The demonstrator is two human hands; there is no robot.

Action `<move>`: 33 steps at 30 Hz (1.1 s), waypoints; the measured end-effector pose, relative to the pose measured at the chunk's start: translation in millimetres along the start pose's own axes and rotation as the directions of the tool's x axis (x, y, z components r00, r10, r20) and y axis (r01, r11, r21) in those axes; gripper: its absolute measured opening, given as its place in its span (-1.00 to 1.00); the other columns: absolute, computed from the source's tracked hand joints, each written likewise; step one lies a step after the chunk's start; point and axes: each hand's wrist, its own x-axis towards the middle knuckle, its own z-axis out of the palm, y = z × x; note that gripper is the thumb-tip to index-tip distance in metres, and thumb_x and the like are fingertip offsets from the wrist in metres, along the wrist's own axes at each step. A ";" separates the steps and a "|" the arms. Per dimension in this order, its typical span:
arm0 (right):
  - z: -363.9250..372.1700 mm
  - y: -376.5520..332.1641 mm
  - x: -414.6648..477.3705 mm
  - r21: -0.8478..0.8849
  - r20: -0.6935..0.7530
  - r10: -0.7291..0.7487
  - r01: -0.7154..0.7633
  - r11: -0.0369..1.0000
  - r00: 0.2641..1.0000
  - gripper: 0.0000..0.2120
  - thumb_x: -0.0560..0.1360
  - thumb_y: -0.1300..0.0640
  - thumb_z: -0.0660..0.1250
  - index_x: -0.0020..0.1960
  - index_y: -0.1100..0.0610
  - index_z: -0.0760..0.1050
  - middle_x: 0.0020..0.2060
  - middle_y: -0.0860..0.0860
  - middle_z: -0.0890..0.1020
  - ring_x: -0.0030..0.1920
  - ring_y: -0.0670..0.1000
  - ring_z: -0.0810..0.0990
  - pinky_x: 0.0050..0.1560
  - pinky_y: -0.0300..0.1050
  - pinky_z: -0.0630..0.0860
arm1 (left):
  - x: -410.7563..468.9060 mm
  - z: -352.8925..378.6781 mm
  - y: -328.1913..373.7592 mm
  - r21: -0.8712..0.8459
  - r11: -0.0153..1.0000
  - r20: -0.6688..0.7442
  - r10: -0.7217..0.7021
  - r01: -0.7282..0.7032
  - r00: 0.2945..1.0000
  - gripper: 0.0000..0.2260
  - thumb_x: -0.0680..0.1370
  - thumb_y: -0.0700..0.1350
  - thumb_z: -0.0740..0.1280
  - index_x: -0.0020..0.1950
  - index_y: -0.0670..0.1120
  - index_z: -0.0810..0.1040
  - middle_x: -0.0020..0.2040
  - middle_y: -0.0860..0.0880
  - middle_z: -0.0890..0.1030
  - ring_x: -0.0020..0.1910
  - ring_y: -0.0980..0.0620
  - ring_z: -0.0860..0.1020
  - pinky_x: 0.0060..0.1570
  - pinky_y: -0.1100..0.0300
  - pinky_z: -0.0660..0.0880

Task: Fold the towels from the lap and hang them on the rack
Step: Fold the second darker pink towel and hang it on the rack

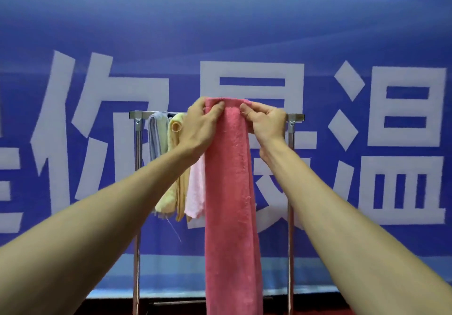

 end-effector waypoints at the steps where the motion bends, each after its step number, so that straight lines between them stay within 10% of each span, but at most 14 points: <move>1: -1.4 -1.1 1.3 -0.016 0.020 0.023 -0.022 1.000 1.000 -0.83 0.43 0.24 0.45 0.02 0.23 0.64 -0.22 0.07 0.68 -0.24 0.00 0.65 -0.09 -0.06 0.64 | 0.9 -0.7 1.0 -0.015 0.999 0.006 -0.028 0.028 1.000 -0.90 0.58 -0.04 0.27 0.02 -0.02 0.55 -0.13 0.12 0.57 -0.17 0.23 0.53 -0.17 0.35 0.44; 10: -23.9 11.8 3.5 -0.208 0.123 0.143 -0.116 0.971 0.982 -0.73 0.43 0.07 0.46 0.01 0.25 0.63 -0.21 0.08 0.69 -0.25 0.02 0.65 -0.21 -0.11 0.63 | -8.4 5.7 0.5 -0.201 0.873 0.132 -0.426 0.445 0.895 -0.88 0.58 -0.11 0.29 0.08 -0.06 0.58 -0.03 -0.05 0.62 -0.08 0.05 0.58 -0.08 0.17 0.53; 20: -49.1 69.3 -23.2 -0.281 0.303 0.464 -0.388 0.878 0.832 -0.47 0.58 -0.25 0.03 -0.11 0.17 0.52 -0.22 0.11 0.56 -0.18 0.10 0.51 -0.09 0.00 0.54 | -17.4 15.8 -28.0 -0.371 0.612 0.100 -0.722 0.699 0.685 -0.78 0.58 -0.20 0.27 0.22 -0.17 0.53 -0.07 -0.12 0.59 -0.03 -0.06 0.55 -0.06 0.10 0.48; 28: -57.8 129.6 -66.6 -0.557 0.477 0.429 -0.114 0.822 0.767 -0.79 0.52 0.04 0.36 0.04 0.16 0.57 -0.13 0.01 0.67 -0.12 -0.02 0.65 -0.08 -0.11 0.58 | -40.6 8.0 -86.8 -0.486 0.463 0.031 -0.839 0.742 0.544 -0.71 0.57 -0.30 0.15 -0.24 -0.21 0.61 -0.56 -0.07 0.57 -0.49 0.01 0.57 -0.71 0.29 0.40; 31: -56.4 150.2 -81.7 -0.724 0.501 0.457 0.067 0.686 0.735 -0.77 0.60 0.12 0.20 -0.20 0.19 0.44 -0.30 0.00 0.50 -0.29 -0.07 0.44 -0.22 -0.13 0.38 | -49.5 4.9 -131.8 -0.497 0.409 0.001 -0.882 0.766 0.471 -0.73 0.59 -0.22 0.13 0.02 -0.17 0.64 -0.13 -0.08 0.70 -0.16 0.03 0.64 -0.33 0.20 0.57; 33: -56.7 162.3 -86.0 -0.773 0.499 0.474 0.126 0.622 0.726 -0.71 0.62 0.14 0.16 -0.27 0.16 0.32 -0.37 -0.01 0.39 -0.34 -0.07 0.33 -0.26 -0.09 0.29 | -62.7 0.8 -160.9 -0.505 0.391 -0.038 -0.901 0.769 0.433 -0.74 0.58 -0.19 0.17 0.22 -0.13 0.54 0.06 -0.07 0.64 -0.25 0.04 0.61 -0.54 0.19 0.53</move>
